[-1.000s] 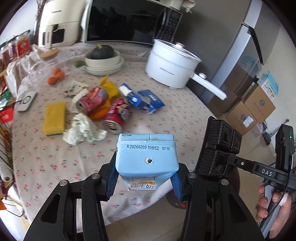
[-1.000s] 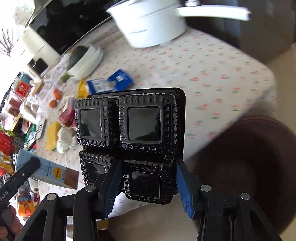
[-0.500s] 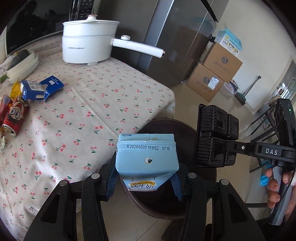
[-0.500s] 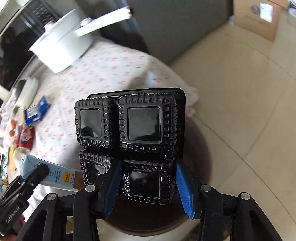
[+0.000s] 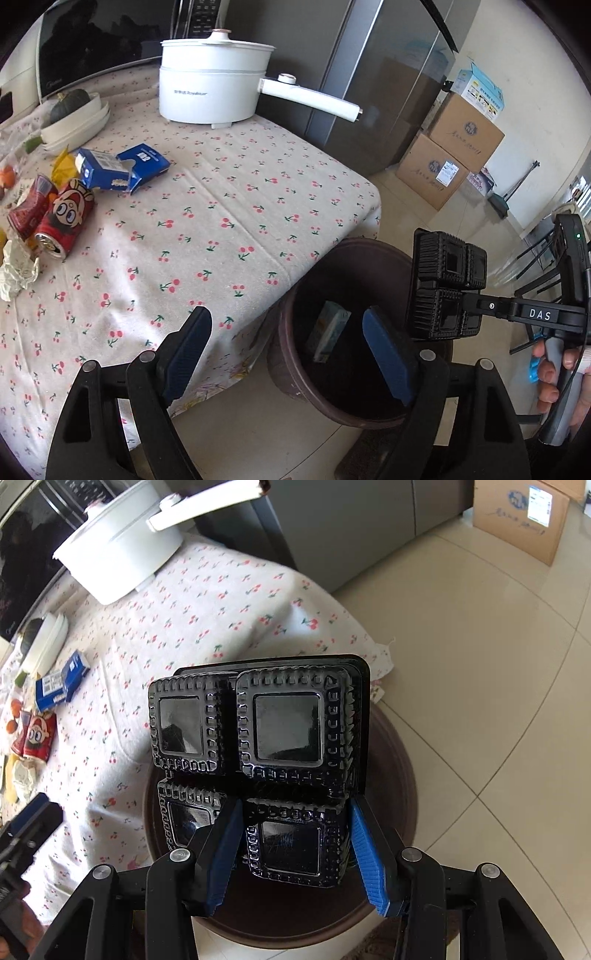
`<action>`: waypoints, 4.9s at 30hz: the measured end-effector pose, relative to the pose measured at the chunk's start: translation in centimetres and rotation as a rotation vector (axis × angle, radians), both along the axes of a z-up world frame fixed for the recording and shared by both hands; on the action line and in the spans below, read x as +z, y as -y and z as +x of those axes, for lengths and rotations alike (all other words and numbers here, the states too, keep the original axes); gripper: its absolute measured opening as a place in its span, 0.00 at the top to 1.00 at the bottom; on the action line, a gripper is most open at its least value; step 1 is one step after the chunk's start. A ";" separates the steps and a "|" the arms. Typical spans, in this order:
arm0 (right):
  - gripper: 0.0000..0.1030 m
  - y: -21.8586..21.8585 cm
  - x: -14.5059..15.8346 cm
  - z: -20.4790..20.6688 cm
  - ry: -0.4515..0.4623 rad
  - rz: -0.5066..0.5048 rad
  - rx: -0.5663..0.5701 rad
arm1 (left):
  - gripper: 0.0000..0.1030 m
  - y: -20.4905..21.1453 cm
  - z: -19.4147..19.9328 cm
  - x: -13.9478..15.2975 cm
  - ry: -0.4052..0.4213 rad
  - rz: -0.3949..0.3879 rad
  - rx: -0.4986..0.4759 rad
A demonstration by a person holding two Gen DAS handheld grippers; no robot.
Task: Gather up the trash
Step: 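Carry the carton and tray over the bin and open both grippers, then grasp the crumpled white tissue with the left gripper while the right gripper moves toward the blue box, then grasp the blue biscuit box with the right gripper while the left gripper holds the tissue, then carry the tissue and box over the bin and open the left gripper while the right gripper holds the box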
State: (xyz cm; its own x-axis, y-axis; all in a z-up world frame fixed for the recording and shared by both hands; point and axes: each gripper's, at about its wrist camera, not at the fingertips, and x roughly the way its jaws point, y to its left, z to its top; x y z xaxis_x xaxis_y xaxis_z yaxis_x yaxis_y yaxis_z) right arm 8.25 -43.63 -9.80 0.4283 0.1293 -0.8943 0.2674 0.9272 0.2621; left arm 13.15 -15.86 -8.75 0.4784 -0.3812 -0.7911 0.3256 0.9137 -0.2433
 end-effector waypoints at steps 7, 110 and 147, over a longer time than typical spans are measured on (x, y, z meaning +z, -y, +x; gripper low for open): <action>0.40 -1.8 -0.8 1.1 -0.045 -0.011 0.040 | 0.16 -3.7 -0.7 1.1 0.011 0.042 0.043; 0.46 -30.5 -5.5 30.0 0.053 -0.197 0.332 | 0.68 -31.4 4.5 2.0 -0.050 0.137 0.488; 0.46 -24.4 -5.3 19.6 0.071 -0.321 0.503 | 0.68 -25.7 2.9 1.7 -0.052 0.194 0.393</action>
